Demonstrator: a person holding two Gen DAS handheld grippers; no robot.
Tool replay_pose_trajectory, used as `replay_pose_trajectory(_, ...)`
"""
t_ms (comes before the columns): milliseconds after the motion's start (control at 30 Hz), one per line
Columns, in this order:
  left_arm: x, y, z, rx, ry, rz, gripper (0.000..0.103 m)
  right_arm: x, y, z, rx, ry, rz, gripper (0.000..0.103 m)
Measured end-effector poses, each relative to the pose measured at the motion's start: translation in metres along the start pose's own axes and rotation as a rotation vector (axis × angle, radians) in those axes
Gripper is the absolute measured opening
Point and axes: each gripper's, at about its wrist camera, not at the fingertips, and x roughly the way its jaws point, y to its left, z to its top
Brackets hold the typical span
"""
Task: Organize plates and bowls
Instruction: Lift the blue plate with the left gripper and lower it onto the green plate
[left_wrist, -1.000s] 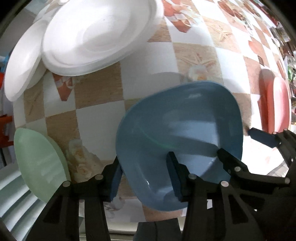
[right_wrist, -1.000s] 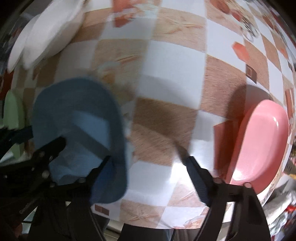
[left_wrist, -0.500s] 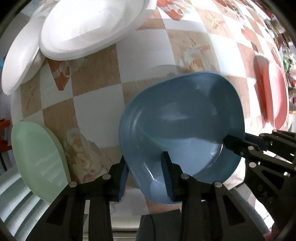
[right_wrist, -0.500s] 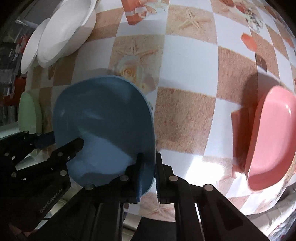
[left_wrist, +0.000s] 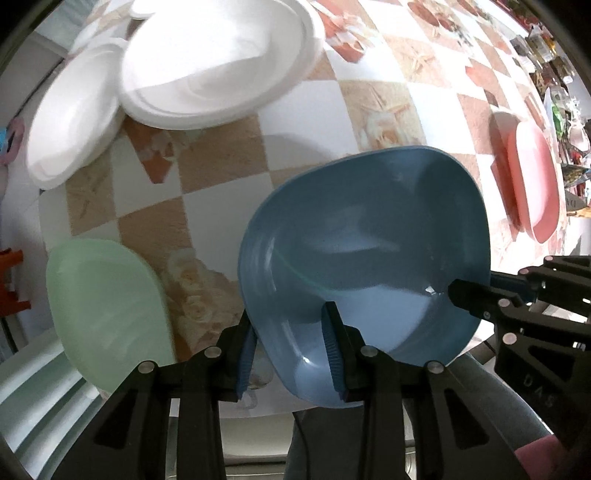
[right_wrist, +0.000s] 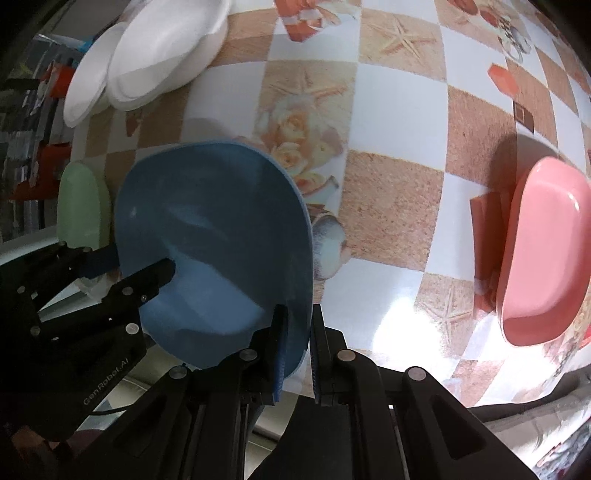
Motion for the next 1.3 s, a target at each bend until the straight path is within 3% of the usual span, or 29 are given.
replay_pose_trajectory(267,-0.026,0.029,-0.027,-0.039,-0.038,0.014,0.038,0.010,0.012,0.021,-0.068,-0.003,0.012,0.013)
replay_pose_trajectory(533,-0.048,0.074,-0.055,-0.094,-0.066,0.057,0.038,0.027,0.054,0.018,-0.162,0.018,0.021,0.013)
replay_pose_trajectory(667,-0.049,0.116,-0.061,-0.125,-0.077,0.079,0.038,0.031,0.081,0.021,-0.211,0.031,0.033,0.013)
replay_pose_trajectory(800,-0.045,0.134,-0.070,-0.147,-0.088,0.113,0.038,0.036,0.116,0.027,-0.275,0.051,0.032,0.013)
replay_pose_trajectory(1133,-0.046,0.170,-0.058,-0.140,-0.088,0.186,0.038,0.071,0.154,0.027,-0.300,0.125,0.074,0.014)
replay_pose_trajectory(1300,-0.029,0.173,-0.052,-0.128,-0.084,0.216,0.038,0.089,0.143,0.030,-0.286,0.163,0.082,0.016)
